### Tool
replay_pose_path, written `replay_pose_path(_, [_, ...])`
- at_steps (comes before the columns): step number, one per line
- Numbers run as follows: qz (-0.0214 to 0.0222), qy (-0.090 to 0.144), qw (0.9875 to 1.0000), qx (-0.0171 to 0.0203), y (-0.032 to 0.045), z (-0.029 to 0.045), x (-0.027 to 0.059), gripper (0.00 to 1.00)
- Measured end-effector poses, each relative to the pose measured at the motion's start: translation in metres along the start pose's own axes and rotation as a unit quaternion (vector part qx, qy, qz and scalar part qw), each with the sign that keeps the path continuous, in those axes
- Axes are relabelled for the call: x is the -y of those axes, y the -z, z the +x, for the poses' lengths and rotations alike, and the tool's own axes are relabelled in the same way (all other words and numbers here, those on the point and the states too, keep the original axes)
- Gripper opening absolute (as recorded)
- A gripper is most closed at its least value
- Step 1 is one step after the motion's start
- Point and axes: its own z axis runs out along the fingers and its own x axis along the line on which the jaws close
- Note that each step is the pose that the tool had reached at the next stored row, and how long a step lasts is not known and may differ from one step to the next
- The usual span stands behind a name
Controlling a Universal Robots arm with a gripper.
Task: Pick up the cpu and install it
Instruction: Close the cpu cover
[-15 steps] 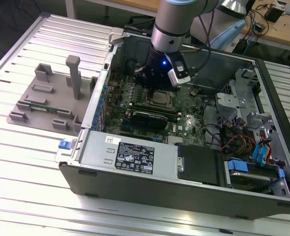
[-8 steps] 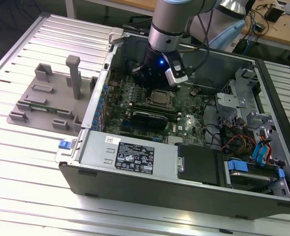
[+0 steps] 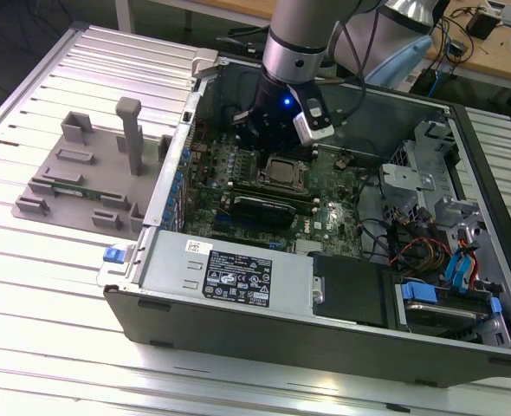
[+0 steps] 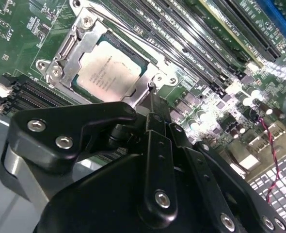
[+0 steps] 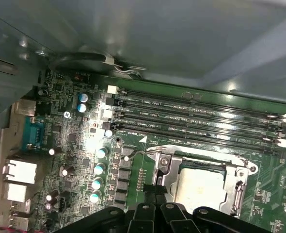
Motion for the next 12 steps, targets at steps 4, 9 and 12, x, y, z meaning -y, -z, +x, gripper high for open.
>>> replay_pose_path(4, [0.0005, 0.000, 1.0000, 0.0019, 0.0001, 0.0001, 0.0000, 0.11])
replay_pose_path(9, [0.0017, -0.001, 1.0000, 0.0093, 0.0002, -0.0060, 0.0014, 0.11])
replay_pose_path(12, [0.0017, -0.001, 1.0000, 0.0093, 0.0003, -0.0152, 0.0031, 0.11])
